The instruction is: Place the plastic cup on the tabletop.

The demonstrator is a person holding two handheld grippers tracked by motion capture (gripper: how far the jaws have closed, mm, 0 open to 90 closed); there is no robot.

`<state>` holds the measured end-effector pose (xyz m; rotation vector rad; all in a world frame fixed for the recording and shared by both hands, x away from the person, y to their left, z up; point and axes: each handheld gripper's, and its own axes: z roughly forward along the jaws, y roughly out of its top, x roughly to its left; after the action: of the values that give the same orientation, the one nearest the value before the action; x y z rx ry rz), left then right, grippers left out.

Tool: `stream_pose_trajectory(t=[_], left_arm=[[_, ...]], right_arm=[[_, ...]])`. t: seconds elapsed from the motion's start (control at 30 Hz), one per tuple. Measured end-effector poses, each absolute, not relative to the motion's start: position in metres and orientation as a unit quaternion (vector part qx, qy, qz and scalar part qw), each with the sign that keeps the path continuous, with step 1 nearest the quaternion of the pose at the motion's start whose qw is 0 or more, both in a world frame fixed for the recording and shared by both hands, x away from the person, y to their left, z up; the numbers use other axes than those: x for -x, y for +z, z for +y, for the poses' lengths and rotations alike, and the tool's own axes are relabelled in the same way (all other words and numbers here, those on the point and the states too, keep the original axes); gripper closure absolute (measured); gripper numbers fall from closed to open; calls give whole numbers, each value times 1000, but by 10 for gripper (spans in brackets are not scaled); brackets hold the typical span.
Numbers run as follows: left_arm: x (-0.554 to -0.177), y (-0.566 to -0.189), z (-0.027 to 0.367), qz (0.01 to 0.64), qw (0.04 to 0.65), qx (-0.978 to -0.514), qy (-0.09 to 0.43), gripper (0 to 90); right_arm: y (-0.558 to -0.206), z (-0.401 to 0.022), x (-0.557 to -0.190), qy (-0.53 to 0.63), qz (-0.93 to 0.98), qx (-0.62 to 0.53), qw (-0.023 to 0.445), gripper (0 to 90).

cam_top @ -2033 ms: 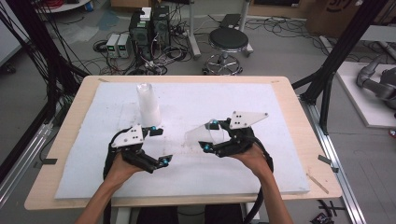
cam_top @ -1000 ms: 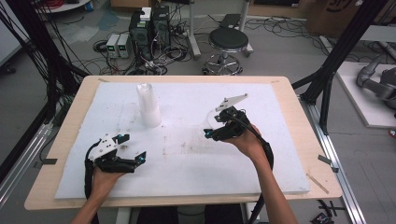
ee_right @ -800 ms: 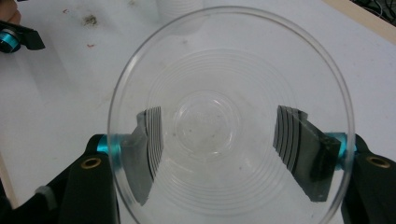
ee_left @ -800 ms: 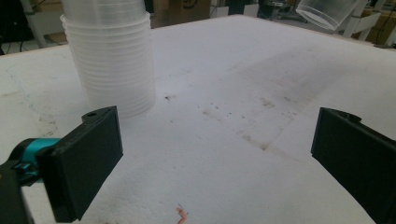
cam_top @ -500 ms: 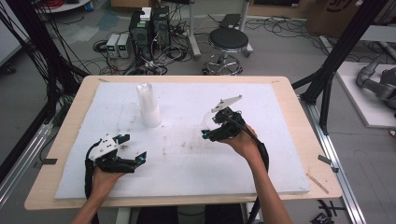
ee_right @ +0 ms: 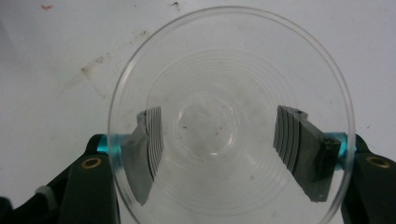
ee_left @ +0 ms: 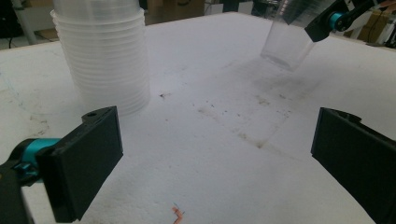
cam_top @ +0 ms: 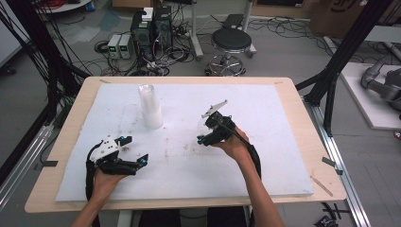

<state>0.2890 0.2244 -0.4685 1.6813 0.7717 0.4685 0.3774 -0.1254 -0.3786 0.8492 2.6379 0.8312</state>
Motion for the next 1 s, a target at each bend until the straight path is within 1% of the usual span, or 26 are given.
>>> stream_pose_trajectory(t=[0.2, 0.3, 0.67, 0.7, 0.73, 0.77, 0.8, 0.83, 1.0], left_arm=[[-290, -469, 225, 333, 577, -719, 196, 20], [-290, -469, 225, 331, 577, -720, 195, 20], [-291, -469, 225, 333, 577, -721, 193, 20], [-291, -469, 225, 332, 576, -721, 193, 20], [-291, -469, 225, 332, 576, -721, 193, 20], [-291, -469, 225, 332, 578, -720, 192, 20], [-291, -469, 225, 332, 578, -720, 192, 20], [-291, -469, 225, 332, 577, -721, 192, 20], [-291, -469, 225, 334, 579, -719, 190, 20]], right_arm=[[-390, -112, -381, 263, 914, -281, 131, 337], [-401, -104, -382, 260, 914, -281, 135, 338], [-405, -103, -383, 277, 907, -286, 136, 343], [-406, -102, -384, 277, 907, -285, 137, 297], [-406, -102, -384, 277, 907, -285, 137, 297], [-409, -100, -385, 269, 907, -290, 143, 155], [-409, -100, -385, 269, 907, -290, 143, 155], [-412, -100, -384, 279, 901, -298, 149, 131], [-415, -102, -384, 285, 900, -299, 141, 130]])
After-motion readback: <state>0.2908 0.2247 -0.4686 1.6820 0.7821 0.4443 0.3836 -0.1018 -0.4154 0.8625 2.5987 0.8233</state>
